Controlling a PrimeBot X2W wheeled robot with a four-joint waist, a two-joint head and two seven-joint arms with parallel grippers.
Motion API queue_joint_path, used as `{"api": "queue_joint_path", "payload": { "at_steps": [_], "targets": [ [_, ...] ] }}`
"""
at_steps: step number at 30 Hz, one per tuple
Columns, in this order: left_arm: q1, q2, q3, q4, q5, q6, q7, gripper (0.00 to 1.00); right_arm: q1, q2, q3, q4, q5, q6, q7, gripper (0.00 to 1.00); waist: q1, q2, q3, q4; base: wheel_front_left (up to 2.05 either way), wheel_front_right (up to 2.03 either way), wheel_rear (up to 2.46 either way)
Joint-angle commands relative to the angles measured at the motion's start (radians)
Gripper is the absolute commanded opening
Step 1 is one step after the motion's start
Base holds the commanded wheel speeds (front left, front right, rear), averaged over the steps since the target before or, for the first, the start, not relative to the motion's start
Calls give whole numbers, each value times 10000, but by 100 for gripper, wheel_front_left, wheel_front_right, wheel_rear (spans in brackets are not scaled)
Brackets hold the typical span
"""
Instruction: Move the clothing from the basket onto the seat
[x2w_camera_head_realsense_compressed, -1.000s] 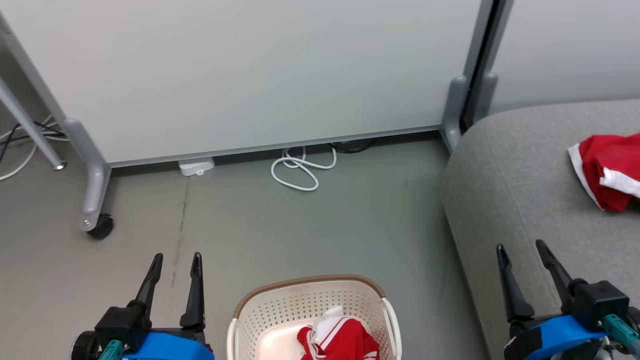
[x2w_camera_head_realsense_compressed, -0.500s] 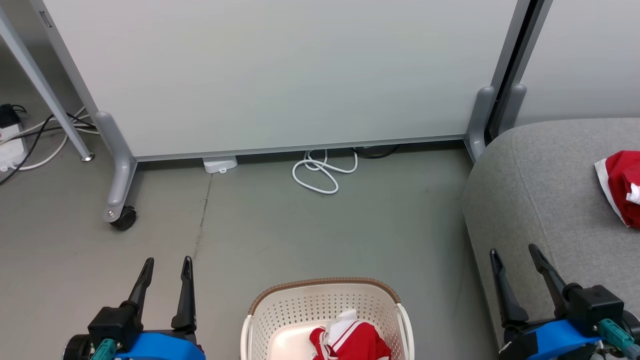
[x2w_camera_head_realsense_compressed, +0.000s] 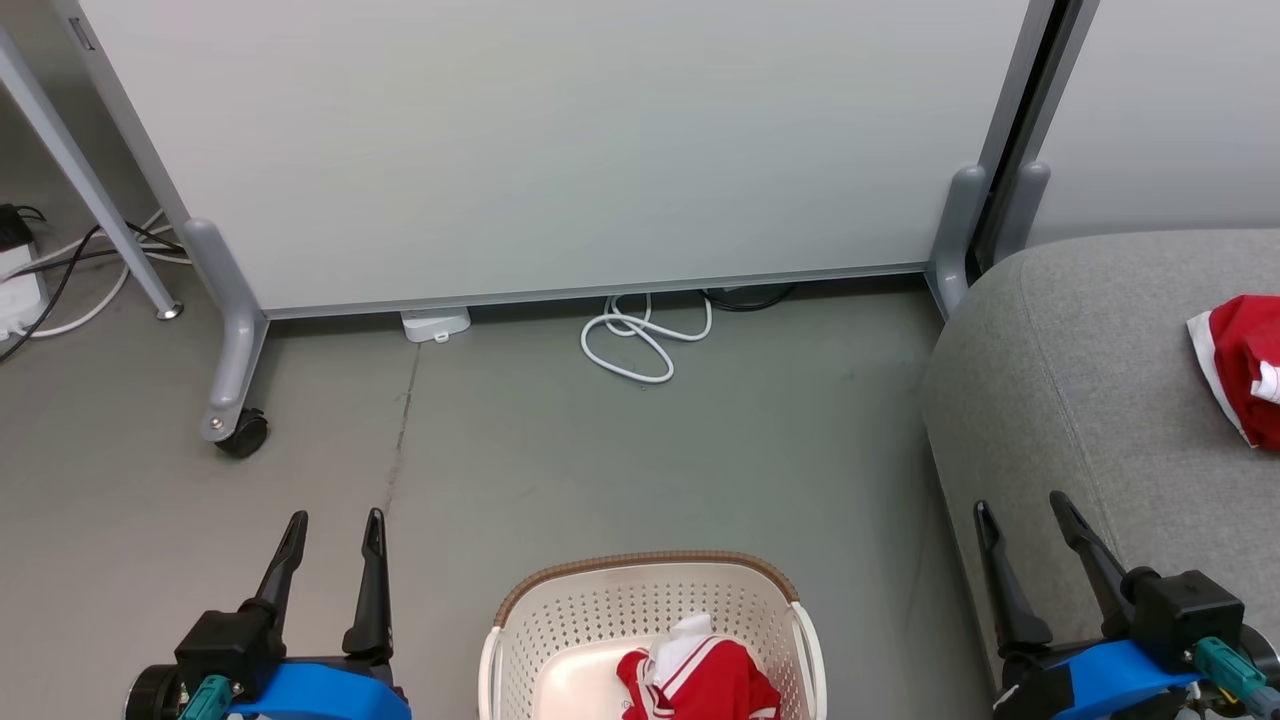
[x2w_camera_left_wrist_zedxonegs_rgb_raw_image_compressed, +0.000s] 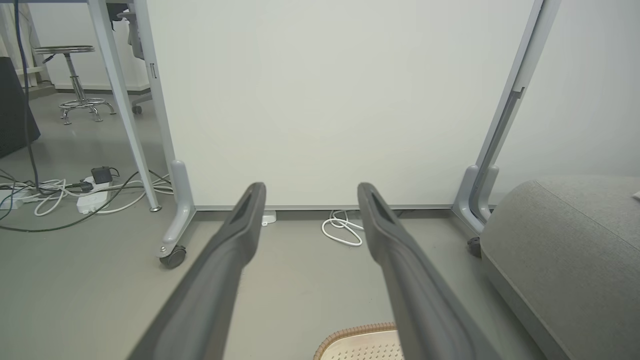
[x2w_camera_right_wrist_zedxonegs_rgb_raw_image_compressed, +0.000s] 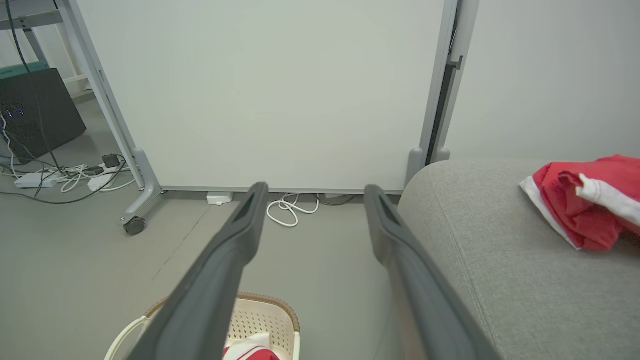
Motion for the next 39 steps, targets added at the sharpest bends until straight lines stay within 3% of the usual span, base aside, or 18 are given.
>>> {"api": "queue_joint_path", "payload": {
  "at_steps": [1,10,19,39],
  "targets": [
    [-133,37,-19,-37,41,-11,-30,100,100,8,3,27,73,1,26,100,0,0,44,-7,0,0,0],
    [-209,19,-129,91,-22,-11,-30,100,-170,8,170,8,104,1,-28,100,0,0,413,-226,0,0,0],
    [-941,144,-642,895,-273,-11,-28,100,-777,4,822,-337,-133,1,62,100,0,0,1851,-1229,0,0,0],
    [-4545,753,-3784,5280,-1942,-10,10,100,-2501,12,1730,-524,-48,1,-541,100,0,0,6195,-3780,0,0,0]
  ]
}}
